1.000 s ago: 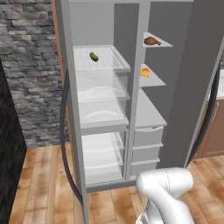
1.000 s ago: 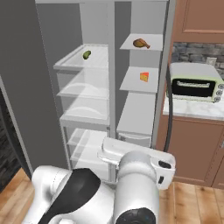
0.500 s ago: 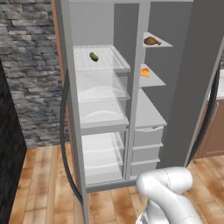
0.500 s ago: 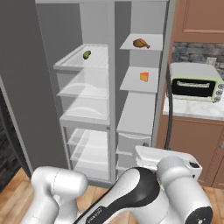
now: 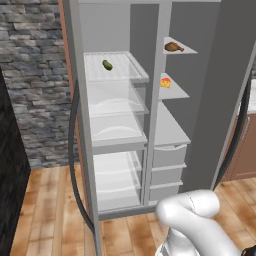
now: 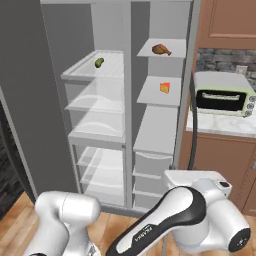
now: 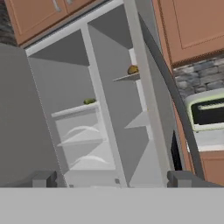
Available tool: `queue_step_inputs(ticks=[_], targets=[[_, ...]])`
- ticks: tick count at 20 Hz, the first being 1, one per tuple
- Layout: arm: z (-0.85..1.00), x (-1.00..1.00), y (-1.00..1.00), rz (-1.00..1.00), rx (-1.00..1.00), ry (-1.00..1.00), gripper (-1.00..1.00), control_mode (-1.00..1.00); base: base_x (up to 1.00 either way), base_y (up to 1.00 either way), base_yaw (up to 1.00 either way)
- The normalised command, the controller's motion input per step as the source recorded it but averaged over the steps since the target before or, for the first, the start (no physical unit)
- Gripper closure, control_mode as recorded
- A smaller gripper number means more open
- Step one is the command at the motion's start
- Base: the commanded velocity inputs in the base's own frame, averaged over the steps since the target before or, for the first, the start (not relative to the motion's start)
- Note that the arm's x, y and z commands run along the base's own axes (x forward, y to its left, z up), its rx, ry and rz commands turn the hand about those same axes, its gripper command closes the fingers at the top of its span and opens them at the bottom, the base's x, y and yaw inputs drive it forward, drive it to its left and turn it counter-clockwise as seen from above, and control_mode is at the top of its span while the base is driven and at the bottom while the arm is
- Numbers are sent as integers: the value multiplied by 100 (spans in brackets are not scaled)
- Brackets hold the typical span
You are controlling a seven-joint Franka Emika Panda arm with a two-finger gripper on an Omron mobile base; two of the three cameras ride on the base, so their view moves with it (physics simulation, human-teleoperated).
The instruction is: There's a chicken drumstick in the fridge that needs to be moved to the freezer for freezing. Pick up the chicken drumstick from the fridge, place it on any shelf in the freezer, and close the fridge and freezer doors when done.
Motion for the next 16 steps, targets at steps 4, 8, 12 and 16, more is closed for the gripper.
queue_step_inputs(ticks=[4, 8, 12, 16], targets=[[-32, 67, 0, 5, 0, 0, -100, -100, 0, 0, 0], [-20, 59, 0, 9, 0, 5, -100, -100, 0, 0, 0], [-5, 44, -23, 15, 2, 0, -100, -100, 0, 0, 0], [-9, 46, -31, 16, 4, 0, -100, -100, 0, 0, 0]])
